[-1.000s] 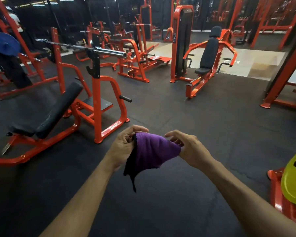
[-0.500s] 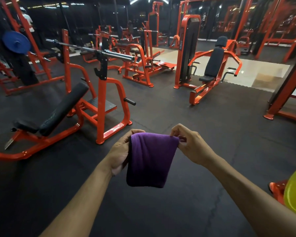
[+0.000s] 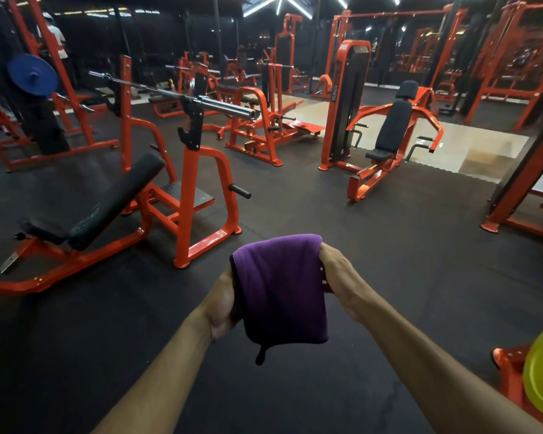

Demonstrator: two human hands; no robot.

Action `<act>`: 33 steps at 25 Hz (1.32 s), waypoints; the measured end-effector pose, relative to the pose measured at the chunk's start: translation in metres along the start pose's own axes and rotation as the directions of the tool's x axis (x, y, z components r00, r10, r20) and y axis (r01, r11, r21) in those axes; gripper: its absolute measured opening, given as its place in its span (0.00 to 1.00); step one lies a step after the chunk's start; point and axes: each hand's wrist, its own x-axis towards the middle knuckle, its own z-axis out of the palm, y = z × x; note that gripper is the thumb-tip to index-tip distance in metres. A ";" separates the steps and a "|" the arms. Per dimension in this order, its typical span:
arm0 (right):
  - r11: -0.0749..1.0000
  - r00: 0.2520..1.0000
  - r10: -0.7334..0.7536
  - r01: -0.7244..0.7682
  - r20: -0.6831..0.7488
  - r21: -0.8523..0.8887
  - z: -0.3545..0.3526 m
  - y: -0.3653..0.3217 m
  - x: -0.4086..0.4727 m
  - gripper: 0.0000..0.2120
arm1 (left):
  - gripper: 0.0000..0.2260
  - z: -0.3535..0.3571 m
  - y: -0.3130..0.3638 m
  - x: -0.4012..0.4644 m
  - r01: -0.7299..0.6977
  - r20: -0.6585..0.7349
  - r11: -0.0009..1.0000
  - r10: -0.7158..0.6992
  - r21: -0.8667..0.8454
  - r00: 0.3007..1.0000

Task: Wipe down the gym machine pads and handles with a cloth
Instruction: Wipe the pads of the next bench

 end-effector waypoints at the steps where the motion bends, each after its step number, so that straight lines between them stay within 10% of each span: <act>1: 0.999 0.999 0.052 -0.052 0.014 0.006 0.004 0.001 0.001 0.18 | 0.21 -0.002 0.000 0.000 -0.001 -0.019 1.000 0.001 0.014 1.000; 12: 0.988 0.987 -0.154 0.153 0.038 0.029 0.036 -0.010 0.033 0.19 | 0.16 -0.062 0.012 0.027 -0.155 -0.089 0.985 0.148 -0.080 0.985; 19: 0.927 0.956 0.292 -0.287 0.016 0.243 0.057 0.009 0.102 0.22 | 0.27 -0.071 0.021 0.088 -0.074 -0.119 0.992 0.061 -0.103 0.991; 23: 0.869 0.954 0.298 -0.278 0.015 0.410 0.072 0.014 0.161 0.20 | 0.25 -0.089 0.038 0.128 -0.109 -0.245 0.981 0.147 0.164 0.958; 27: 0.787 0.946 0.239 -0.321 0.219 0.527 0.101 0.035 0.210 0.26 | 0.13 -0.115 0.052 0.162 -0.135 -0.455 0.978 0.194 0.159 0.869; 33: 0.930 0.840 -0.004 -0.196 0.542 0.310 0.171 0.032 0.271 0.18 | 0.28 -0.187 0.071 0.175 -0.109 -0.674 0.977 0.207 0.186 0.709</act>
